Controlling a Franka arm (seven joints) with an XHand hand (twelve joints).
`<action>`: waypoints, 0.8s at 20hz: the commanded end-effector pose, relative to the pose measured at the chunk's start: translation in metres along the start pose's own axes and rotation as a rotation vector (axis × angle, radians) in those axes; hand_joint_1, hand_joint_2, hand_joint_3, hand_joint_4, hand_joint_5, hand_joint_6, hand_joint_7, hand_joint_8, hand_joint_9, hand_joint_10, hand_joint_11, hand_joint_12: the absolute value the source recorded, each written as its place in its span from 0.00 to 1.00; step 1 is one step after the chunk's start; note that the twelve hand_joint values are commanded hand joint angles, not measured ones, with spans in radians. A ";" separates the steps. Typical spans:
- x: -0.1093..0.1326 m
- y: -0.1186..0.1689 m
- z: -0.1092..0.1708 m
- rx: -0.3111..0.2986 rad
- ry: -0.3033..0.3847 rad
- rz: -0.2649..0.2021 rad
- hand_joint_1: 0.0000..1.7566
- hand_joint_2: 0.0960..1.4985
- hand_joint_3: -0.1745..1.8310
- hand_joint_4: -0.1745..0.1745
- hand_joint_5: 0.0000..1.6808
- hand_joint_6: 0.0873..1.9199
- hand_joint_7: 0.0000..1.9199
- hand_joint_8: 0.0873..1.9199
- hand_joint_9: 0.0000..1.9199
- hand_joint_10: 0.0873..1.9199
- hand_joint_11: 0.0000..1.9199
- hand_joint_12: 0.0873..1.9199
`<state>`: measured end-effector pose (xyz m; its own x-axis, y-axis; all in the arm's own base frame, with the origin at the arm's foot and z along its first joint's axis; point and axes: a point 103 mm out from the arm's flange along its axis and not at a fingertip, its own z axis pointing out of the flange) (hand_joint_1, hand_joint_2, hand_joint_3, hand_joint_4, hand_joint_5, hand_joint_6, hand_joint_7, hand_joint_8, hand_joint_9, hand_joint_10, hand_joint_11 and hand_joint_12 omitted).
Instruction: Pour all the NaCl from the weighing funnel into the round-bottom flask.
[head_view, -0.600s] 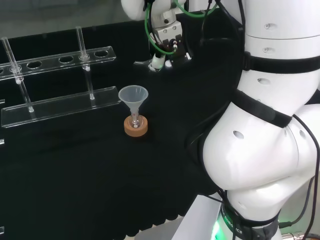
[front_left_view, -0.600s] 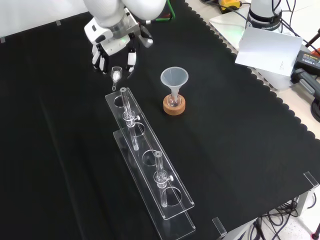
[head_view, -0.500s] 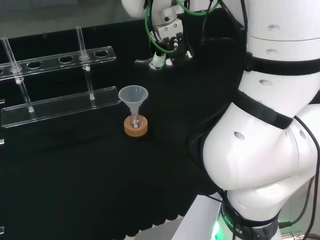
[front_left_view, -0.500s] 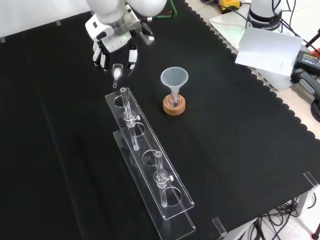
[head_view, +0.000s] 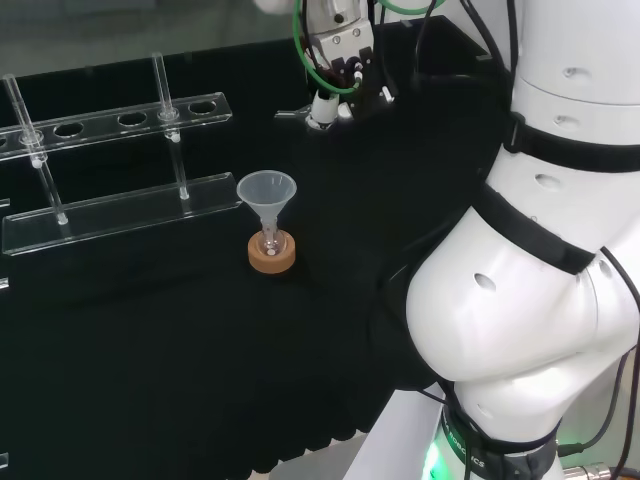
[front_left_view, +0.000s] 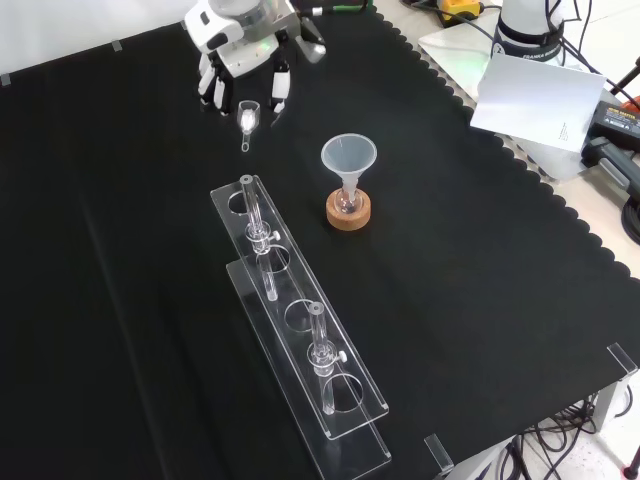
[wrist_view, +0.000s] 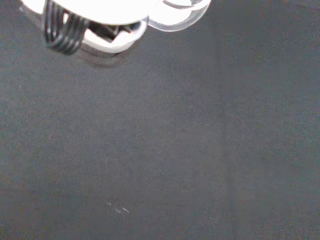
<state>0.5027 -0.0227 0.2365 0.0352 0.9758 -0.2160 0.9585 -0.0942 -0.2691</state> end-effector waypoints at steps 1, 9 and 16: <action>-0.007 -0.039 -0.009 0.016 -0.015 0.025 0.65 0.39 0.41 1.00 0.78 0.27 0.33 0.30 0.54 0.11 0.46 0.50; 0.009 -0.083 -0.015 0.008 -0.049 0.081 0.65 0.39 0.41 1.00 0.78 0.28 0.33 0.30 0.54 0.11 0.45 0.50; 0.020 -0.117 -0.022 0.029 0.005 0.034 0.65 0.39 0.41 1.00 0.78 0.28 0.33 0.31 0.54 0.10 0.45 0.50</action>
<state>0.4456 -0.0103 0.2595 0.0998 0.9592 -0.2646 0.9416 -0.1770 -0.2863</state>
